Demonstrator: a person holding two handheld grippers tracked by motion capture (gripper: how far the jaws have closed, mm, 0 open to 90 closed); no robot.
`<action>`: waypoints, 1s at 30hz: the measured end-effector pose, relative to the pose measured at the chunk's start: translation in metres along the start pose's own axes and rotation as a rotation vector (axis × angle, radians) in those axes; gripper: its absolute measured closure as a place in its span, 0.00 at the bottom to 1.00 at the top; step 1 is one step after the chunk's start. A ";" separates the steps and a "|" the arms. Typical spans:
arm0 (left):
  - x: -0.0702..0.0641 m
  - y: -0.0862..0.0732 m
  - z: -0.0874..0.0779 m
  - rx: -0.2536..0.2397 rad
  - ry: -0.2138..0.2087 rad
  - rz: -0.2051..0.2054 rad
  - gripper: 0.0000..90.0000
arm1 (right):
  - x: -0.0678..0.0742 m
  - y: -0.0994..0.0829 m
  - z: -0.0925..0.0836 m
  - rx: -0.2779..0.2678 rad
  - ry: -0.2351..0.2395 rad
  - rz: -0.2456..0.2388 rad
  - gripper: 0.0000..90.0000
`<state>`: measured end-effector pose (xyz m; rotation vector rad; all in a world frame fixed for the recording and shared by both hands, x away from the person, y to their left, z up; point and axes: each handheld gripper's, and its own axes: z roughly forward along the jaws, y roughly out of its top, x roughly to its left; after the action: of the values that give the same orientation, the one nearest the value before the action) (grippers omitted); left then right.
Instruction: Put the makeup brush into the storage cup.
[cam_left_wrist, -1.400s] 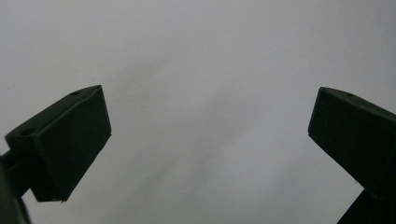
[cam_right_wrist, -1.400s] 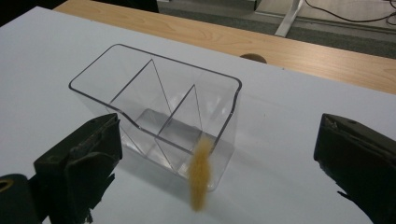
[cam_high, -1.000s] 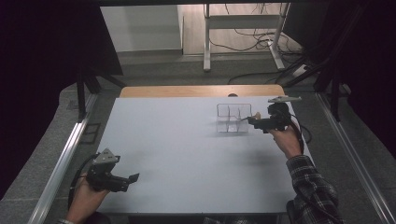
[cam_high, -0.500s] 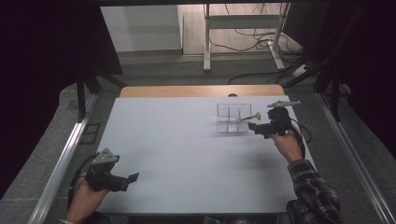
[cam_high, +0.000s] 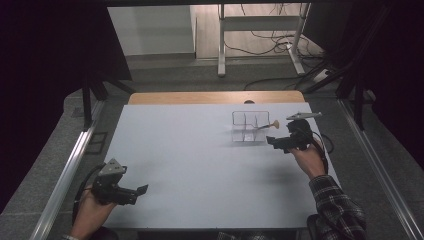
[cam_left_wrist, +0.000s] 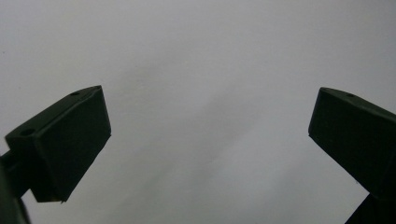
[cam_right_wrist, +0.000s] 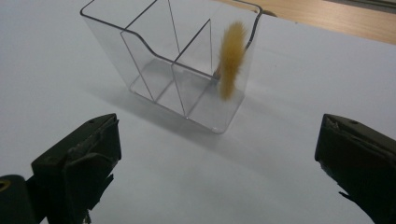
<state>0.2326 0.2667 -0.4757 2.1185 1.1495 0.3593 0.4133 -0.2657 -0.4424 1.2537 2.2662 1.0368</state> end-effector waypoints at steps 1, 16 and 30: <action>0.000 0.000 0.000 -0.001 0.001 0.000 0.00 | 0.000 0.000 -0.001 0.003 0.004 0.001 0.00; 0.000 0.000 0.000 -0.001 0.009 -0.001 0.00 | 0.009 -0.012 -0.008 0.035 0.020 -0.018 0.00; 0.000 0.000 0.001 -0.003 0.001 0.001 0.00 | 0.017 -0.021 -0.011 0.058 0.044 -0.046 0.00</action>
<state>0.2331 0.2668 -0.4763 2.1169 1.1484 0.3626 0.3846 -0.2634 -0.4496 1.2062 2.3623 0.9986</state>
